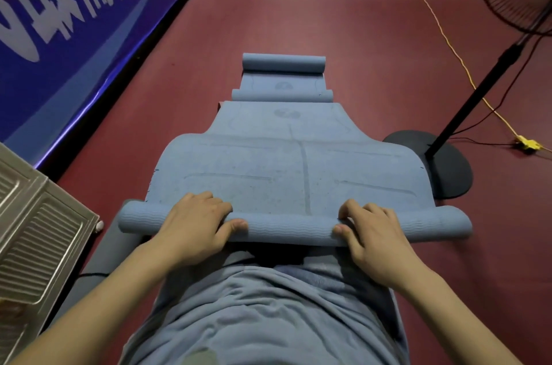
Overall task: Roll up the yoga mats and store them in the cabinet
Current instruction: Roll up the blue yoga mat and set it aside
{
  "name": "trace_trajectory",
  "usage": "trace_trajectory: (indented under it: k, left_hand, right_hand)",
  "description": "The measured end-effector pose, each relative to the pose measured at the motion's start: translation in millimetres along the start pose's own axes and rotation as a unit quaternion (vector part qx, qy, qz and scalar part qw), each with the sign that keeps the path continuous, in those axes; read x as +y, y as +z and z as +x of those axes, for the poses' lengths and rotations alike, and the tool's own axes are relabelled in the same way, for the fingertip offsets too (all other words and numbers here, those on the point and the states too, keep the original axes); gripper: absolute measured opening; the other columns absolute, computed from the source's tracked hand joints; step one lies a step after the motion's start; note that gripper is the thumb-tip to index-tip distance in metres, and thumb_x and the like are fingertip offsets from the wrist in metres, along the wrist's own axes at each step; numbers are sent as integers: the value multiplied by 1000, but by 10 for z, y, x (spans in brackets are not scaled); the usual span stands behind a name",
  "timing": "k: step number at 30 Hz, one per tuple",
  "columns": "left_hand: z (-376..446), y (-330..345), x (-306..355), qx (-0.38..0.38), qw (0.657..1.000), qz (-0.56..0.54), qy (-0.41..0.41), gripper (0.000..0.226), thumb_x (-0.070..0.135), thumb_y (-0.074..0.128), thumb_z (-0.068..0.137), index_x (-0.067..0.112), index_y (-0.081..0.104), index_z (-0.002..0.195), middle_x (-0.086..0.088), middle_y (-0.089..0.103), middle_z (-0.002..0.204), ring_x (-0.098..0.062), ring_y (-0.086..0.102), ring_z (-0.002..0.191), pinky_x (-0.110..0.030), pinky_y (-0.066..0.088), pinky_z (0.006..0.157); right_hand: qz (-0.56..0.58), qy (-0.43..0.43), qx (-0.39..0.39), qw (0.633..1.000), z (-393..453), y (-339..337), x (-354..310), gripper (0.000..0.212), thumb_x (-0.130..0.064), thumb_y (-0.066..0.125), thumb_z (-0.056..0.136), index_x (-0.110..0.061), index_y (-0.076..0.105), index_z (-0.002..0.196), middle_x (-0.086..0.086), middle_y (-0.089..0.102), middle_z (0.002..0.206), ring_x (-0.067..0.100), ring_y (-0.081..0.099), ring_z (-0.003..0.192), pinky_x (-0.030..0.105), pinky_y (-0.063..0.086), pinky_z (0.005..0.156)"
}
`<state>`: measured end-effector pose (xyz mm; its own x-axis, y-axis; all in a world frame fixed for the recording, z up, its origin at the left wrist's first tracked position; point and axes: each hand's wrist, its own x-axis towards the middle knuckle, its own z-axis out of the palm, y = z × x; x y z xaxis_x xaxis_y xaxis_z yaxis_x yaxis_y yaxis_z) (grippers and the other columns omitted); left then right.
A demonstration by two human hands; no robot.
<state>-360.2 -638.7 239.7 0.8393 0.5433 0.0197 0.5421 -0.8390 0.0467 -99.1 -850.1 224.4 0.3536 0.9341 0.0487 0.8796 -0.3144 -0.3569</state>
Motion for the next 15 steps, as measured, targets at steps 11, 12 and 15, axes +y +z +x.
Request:
trace_trajectory:
  k: [11,12,15]
  left_hand:
    - [31,-60,92,32,998,-46,-29,36,67,45,95,31,53,95,14,36,64,-7,30,59,-37,31,68]
    - [31,-21,80,56,997,-48,-20,38,68,42,92,32,53,90,16,32,61,-9,31,59,-36,34,66]
    - [-5,91,43,87,996,-31,-6,36,66,40,88,32,49,83,15,38,58,-17,46,64,-35,39,64]
  right_hand:
    - [-83,-32,96,991,-118,209,-33,39,-59,60,79,-22,54,89,-4,57,103,28,50,104,42,44,88]
    - [-86,-31,101,991,-111,219,-31,38,-59,58,79,-22,55,89,-4,57,102,28,50,104,42,44,88]
    - [-96,-34,106,989,-78,197,-44,36,-60,52,80,-24,54,86,-9,58,98,25,51,97,39,42,86]
